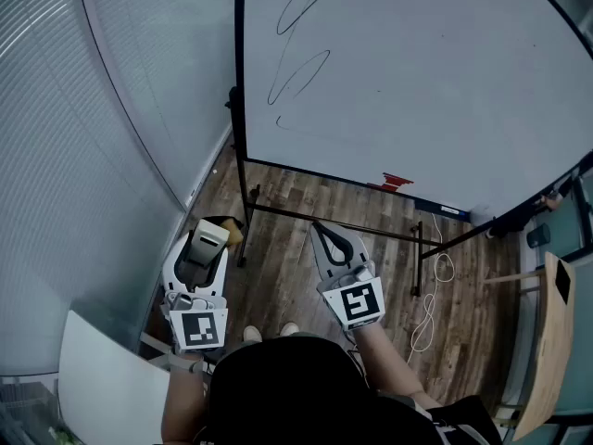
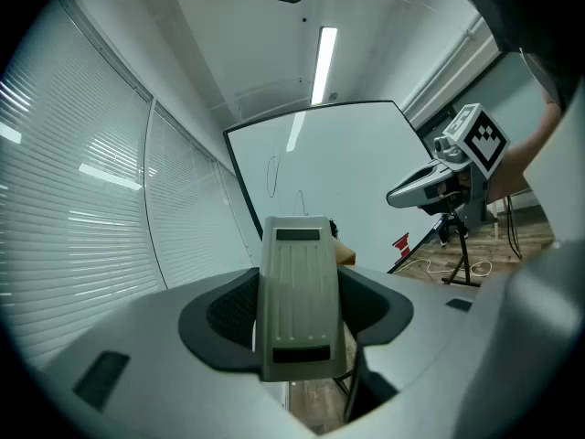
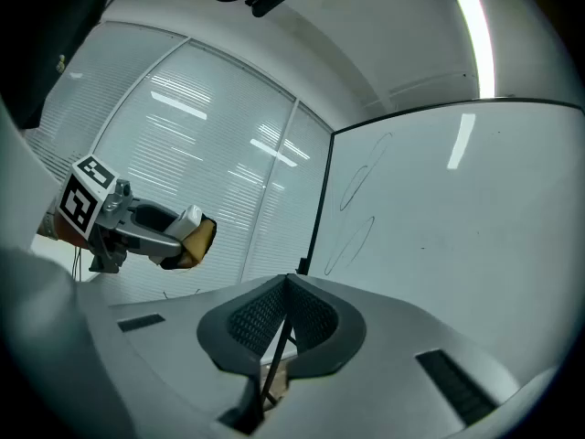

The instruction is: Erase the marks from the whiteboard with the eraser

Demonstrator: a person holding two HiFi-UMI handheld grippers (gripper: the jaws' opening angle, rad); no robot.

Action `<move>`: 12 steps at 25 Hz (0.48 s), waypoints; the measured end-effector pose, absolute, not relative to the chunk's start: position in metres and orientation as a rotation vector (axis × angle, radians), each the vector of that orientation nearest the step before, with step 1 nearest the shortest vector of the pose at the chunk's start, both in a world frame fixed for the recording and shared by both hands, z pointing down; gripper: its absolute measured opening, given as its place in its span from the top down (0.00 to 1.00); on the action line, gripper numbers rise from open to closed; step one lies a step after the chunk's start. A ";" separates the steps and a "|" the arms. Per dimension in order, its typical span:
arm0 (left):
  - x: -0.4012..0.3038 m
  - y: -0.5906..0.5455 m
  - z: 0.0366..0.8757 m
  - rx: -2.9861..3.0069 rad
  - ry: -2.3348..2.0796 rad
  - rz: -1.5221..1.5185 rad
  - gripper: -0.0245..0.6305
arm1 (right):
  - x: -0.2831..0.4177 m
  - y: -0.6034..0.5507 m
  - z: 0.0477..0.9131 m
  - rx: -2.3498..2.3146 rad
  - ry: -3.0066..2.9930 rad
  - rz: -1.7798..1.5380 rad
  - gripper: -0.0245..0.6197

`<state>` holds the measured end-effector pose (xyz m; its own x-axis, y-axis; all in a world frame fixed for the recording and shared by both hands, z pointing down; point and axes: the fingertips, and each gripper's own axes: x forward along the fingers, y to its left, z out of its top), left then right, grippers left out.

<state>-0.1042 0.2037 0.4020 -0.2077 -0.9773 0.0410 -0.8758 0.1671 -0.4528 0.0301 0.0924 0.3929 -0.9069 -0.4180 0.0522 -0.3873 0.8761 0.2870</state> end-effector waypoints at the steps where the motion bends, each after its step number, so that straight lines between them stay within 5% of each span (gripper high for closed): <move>1: -0.104 0.204 0.401 -1.785 2.190 -0.559 0.56 | 0.031 0.094 0.392 0.622 -2.932 -0.419 0.92; 12: -0.105 0.185 0.403 -1.720 2.228 -0.633 0.56 | 0.012 0.076 0.388 0.492 -3.023 -0.370 0.92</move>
<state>-0.1054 0.1849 0.4032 -0.2679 -0.9615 0.0613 -0.8499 0.2059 -0.4851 0.0122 0.0763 0.3884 -0.9476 -0.3191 0.0173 -0.3055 0.9204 0.2440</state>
